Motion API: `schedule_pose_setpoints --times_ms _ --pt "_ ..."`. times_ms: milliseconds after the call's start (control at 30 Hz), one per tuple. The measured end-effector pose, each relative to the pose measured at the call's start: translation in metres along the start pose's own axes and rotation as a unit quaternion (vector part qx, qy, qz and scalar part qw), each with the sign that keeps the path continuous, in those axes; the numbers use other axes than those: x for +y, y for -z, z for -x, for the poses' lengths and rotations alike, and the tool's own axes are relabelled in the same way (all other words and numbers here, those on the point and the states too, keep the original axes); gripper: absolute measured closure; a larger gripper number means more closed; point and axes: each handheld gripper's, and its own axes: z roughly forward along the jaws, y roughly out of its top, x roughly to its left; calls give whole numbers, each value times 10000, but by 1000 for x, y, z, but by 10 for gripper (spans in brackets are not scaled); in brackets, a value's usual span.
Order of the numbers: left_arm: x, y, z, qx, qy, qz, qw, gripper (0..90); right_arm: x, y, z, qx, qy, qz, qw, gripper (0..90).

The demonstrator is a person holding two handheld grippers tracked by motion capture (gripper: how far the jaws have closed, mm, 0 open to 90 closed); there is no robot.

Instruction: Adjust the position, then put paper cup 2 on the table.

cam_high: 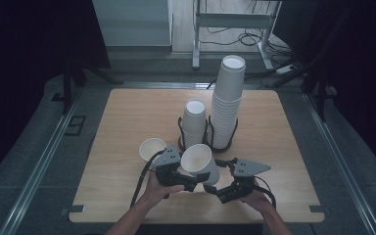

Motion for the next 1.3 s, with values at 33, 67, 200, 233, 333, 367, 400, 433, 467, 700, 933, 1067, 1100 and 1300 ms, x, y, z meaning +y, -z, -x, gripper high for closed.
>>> schedule_pose_setpoints --times_ms 33,67,200,233,333,367,400,433,467,700,933,1067,1100,1300 --pt "0 1 0 24 -15 -7 10000 130 -1 1 0 -27 -5 6 10000 72" --pt "0 3 0 43 -27 -7 10000 130 -1 2 0 -54 -16 4 10000 72" --pt "1 6 1 108 -78 -20 9999 130 -4 6 -2 -138 -9 -16 9999 71" --pt "2 8 2 124 -102 -33 9999 130 -4 6 -2 -147 -16 -2 9999 71" --pt "3 10 3 188 -159 -61 9997 129 -6 9 -2 -188 -30 36 9998 74" --pt "3 10 3 197 -164 -68 9996 129 -7 10 -2 -194 -34 55 9998 76" --pt "3 11 3 212 -173 -79 9996 129 -7 10 -2 -209 -40 66 9998 78" --pt "3 11 3 224 -187 -92 9995 129 -8 11 -2 -229 -42 74 9997 80" --pt "4 12 3 227 -197 -106 9995 129 -8 12 -2 -250 -49 82 9996 83" --pt "6 17 5 305 -258 -139 9991 129 -11 18 -1 -298 -102 174 9994 89" --pt "10 30 4 447 -322 -155 9984 130 -15 22 0 -343 -146 187 9991 96" --pt "13 44 1 544 -301 -65 9980 129 -16 25 0 -369 -153 187 9990 100" --pt "14 47 1 560 -296 -47 9980 129 -16 26 0 -380 -148 198 9990 101" --pt "21 72 -4 830 -330 52 9960 130 -16 28 1 -430 -171 219 9987 106"
